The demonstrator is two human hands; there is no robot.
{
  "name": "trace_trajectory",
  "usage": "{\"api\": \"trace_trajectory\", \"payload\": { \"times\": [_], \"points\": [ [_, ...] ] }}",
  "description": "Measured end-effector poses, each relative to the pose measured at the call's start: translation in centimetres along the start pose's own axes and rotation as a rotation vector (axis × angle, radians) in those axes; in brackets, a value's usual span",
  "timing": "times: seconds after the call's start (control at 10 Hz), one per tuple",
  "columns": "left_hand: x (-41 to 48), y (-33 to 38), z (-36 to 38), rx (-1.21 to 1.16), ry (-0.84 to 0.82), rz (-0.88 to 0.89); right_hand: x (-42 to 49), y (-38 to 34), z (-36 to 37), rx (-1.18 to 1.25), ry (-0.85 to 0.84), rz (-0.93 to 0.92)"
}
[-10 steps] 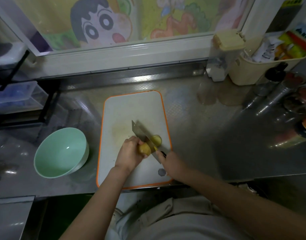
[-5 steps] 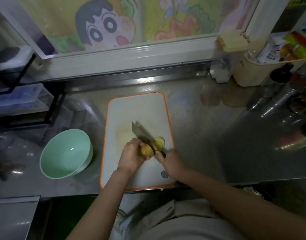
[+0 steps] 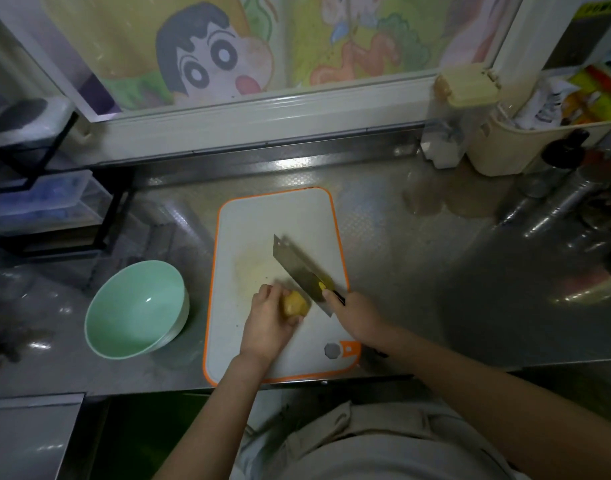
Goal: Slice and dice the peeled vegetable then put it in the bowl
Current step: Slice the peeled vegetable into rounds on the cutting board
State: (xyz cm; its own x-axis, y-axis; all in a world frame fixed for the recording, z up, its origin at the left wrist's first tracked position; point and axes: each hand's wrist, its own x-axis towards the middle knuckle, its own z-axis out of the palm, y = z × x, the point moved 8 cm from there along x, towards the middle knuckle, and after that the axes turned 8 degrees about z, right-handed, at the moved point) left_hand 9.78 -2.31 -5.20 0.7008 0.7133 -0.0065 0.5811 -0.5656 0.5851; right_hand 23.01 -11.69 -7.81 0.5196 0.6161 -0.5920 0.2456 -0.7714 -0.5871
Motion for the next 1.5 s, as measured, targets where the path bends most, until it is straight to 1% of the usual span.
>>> {"api": "trace_trajectory", "payload": {
  "times": [0.2, 0.3, 0.5, 0.6, 1.0, 1.1, 1.2, 1.3, 1.4, 1.5],
  "points": [
    [-0.6, 0.2, 0.2, -0.075, 0.005, 0.002, -1.6, -0.7, -0.6, -0.022, -0.016, -0.032],
    [-0.5, -0.1, -0.2, -0.107, 0.032, -0.015, -2.2, -0.3, -0.4, 0.009, -0.044, -0.032],
    [-0.4, -0.4, -0.3, -0.074, 0.064, -0.012, -4.0, -0.5, -0.7, 0.092, -0.127, -0.028],
    [-0.8, -0.5, -0.3, -0.078, 0.086, -0.017, -4.7, -0.6, -0.9, 0.079, -0.132, -0.031],
    [-0.7, -0.1, -0.8, -0.095, 0.100, -0.058, -6.1, -1.1, -1.2, -0.015, -0.125, -0.066],
    [-0.7, 0.0, -0.9, -0.081, 0.102, -0.057, -6.2, -1.0, -1.2, -0.049, -0.093, -0.074],
    [-0.8, 0.2, -0.8, -0.079, 0.107, -0.050, -6.5, -0.7, -0.9, -0.114, -0.086, -0.056],
    [-0.7, 0.4, -0.7, -0.071, 0.110, -0.039, -6.3, -0.2, -0.6, -0.068, -0.097, 0.015],
    [-0.6, 0.7, -0.1, -0.017, 0.081, 0.001, -6.9, -1.5, -0.8, -0.246, -0.095, 0.047],
    [-0.6, 0.9, 0.2, 0.018, 0.075, 0.026, -5.8, -1.9, -0.7, -0.207, -0.086, 0.018]
  ]
}}
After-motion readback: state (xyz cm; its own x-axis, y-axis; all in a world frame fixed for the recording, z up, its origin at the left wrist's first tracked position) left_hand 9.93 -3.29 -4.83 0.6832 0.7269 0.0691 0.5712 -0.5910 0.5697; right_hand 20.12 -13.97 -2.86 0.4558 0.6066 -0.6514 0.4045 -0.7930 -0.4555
